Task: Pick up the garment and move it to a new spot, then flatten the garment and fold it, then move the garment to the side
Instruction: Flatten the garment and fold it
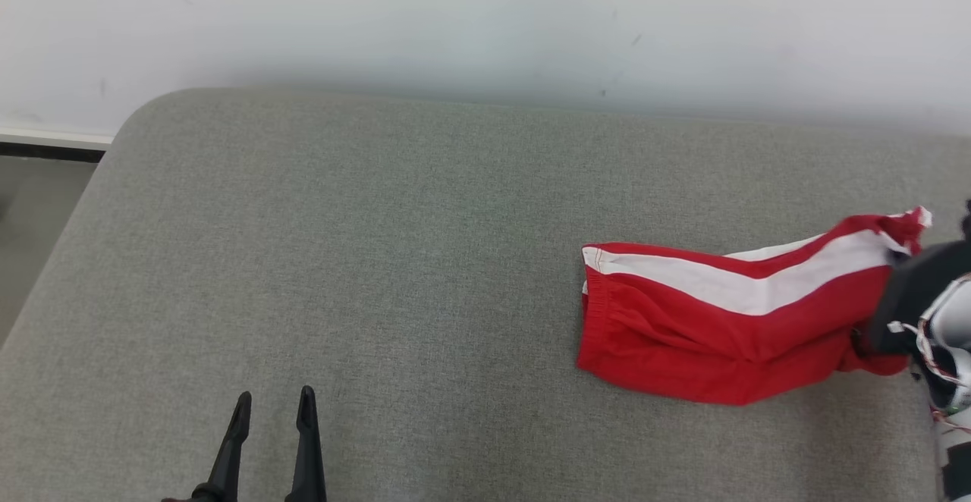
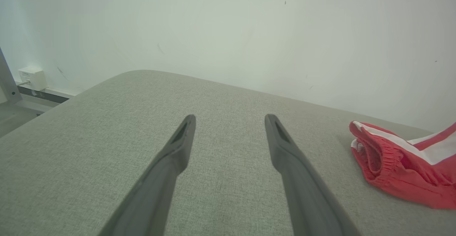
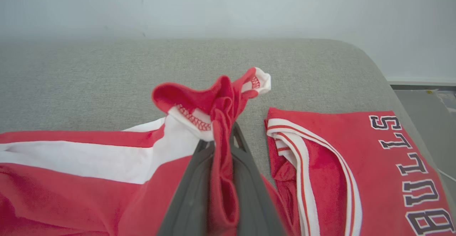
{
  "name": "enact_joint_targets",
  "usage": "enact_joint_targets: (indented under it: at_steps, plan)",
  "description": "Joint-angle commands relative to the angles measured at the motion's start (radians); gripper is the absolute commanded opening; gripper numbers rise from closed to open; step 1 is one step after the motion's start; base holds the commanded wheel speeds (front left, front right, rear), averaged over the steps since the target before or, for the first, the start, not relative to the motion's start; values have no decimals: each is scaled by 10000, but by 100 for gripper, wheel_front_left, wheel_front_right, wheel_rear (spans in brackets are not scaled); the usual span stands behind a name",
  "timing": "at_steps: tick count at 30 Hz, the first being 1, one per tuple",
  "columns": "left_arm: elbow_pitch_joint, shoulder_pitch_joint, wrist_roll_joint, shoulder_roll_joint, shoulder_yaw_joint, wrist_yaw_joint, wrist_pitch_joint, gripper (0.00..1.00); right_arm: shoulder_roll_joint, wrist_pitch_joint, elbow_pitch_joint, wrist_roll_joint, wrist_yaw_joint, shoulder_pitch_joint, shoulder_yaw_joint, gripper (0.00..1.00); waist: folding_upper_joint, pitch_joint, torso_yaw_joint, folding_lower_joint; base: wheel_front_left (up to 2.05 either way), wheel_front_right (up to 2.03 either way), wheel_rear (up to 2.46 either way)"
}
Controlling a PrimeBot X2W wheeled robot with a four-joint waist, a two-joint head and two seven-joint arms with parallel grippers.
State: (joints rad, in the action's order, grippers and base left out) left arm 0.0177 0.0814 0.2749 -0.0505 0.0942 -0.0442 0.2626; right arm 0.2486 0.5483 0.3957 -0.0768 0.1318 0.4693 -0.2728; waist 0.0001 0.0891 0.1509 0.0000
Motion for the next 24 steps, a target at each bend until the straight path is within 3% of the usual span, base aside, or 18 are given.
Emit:
enact_joint_targets:
  at_steps: [1, 10, 24]
  plan:
    - [36, 148, 35, 3, -6, -8, 25, 100, -149, 198, -297, -229, -27, -169, 335, 0, -1, -88, -6, 0, 0, 0, 0]
    - [146, 192, 127, 3, 96, -57, 25, 100, -836, 790, -785, -998, -27, 54, 2433, 0, -1, -261, 95, 0, 0, 0, 0]
    - [214, 36, 235, 3, 316, -58, 25, 100, -1783, 279, 1192, -1222, -27, 969, 3706, 0, -1, -16, 726, 0, 0, 0, 0]
